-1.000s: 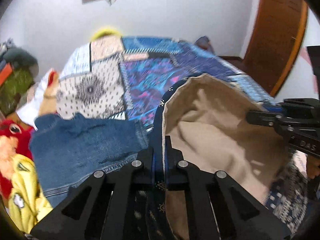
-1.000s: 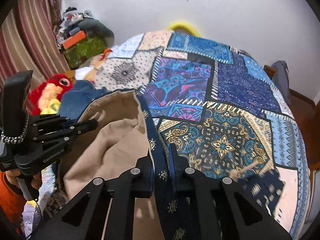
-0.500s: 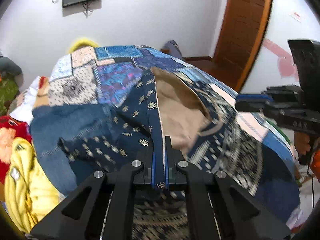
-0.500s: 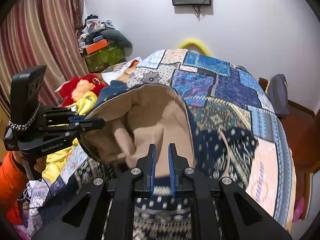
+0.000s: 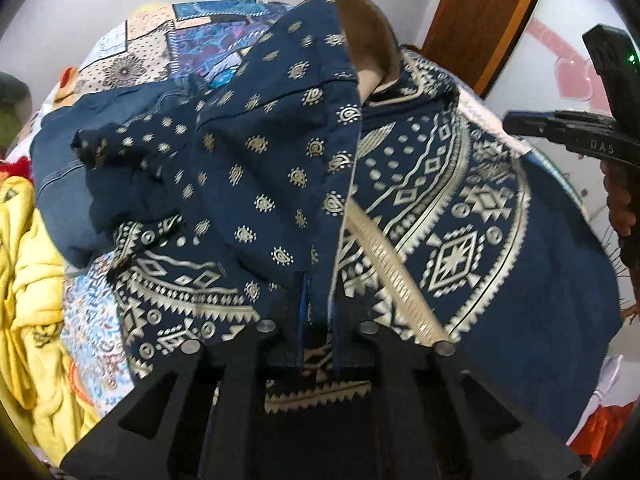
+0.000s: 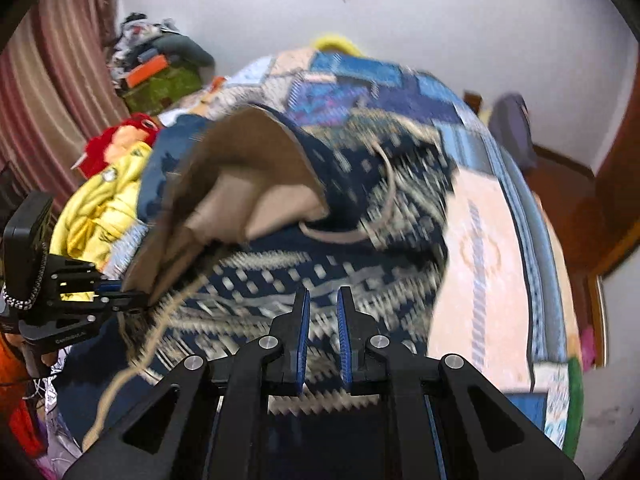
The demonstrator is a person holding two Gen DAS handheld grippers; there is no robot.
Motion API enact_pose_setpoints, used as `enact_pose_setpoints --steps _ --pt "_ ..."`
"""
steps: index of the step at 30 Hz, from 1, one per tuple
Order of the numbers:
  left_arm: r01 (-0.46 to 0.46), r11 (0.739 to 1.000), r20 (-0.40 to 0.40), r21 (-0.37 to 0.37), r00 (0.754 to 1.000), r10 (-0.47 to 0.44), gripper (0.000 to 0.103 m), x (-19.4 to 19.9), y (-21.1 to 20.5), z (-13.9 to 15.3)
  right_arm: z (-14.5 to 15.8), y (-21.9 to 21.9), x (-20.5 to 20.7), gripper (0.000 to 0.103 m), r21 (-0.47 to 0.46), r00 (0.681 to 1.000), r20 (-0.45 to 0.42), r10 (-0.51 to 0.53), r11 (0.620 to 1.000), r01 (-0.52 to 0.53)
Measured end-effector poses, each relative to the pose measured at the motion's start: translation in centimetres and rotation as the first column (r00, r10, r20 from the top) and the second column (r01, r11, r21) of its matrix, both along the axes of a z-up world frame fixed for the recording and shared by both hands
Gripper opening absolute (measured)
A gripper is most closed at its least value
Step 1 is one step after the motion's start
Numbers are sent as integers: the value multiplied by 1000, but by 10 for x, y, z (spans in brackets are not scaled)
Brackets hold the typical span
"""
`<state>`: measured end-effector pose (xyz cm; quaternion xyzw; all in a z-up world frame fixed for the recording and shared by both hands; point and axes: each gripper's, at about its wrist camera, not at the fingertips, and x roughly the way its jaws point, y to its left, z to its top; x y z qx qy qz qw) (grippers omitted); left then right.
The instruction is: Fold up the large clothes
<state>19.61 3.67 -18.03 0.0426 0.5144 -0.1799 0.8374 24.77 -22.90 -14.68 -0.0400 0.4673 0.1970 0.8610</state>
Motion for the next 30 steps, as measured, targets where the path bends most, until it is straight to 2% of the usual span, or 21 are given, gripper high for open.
enact_pose_setpoints --steps 1,3,4,8,13,17,20,22,24,26,27,30 --pt "-2 1000 -2 0 1000 2 22 0 0 2 -7 -5 -1 10 -7 1000 -20 -15 1000 15" --pt "-8 1000 6 -8 1000 8 48 0 2 11 -18 -12 -3 10 -10 998 -47 -31 999 31" --pt "-18 1000 30 -12 999 18 51 0 3 20 -23 -13 -4 10 -14 997 -65 -34 999 33" --pt "-34 999 95 6 995 33 52 14 3 46 -35 -21 -6 10 -10 992 -114 -51 999 50" --pt "-54 998 154 20 987 51 52 65 -10 71 -32 -30 -8 10 33 990 -115 -83 996 88" --pt "-68 998 169 -7 983 68 52 110 -21 78 -23 -39 -12 10 34 991 -82 -105 994 108" --pt "-85 996 182 12 980 81 52 141 -32 76 -20 -47 -14 10 38 990 -80 -118 992 121" --pt "-92 995 181 40 980 83 47 157 -39 72 -19 -54 -14 10 38 988 -78 -134 990 137" --pt "-81 995 171 59 983 70 13 166 -45 68 -18 -62 -16 10 46 985 -81 -154 986 158" --pt "-69 995 171 66 984 57 7 169 -52 67 -17 -70 -16 10 57 981 -81 -175 982 179" --pt "-61 997 174 52 983 51 4 166 -54 69 -16 -74 -15 10 61 980 -80 -182 980 187" --pt "28 999 190 -26 982 -23 4 144 -66 84 -13 -82 -16 10 60 977 -70 -201 977 205"
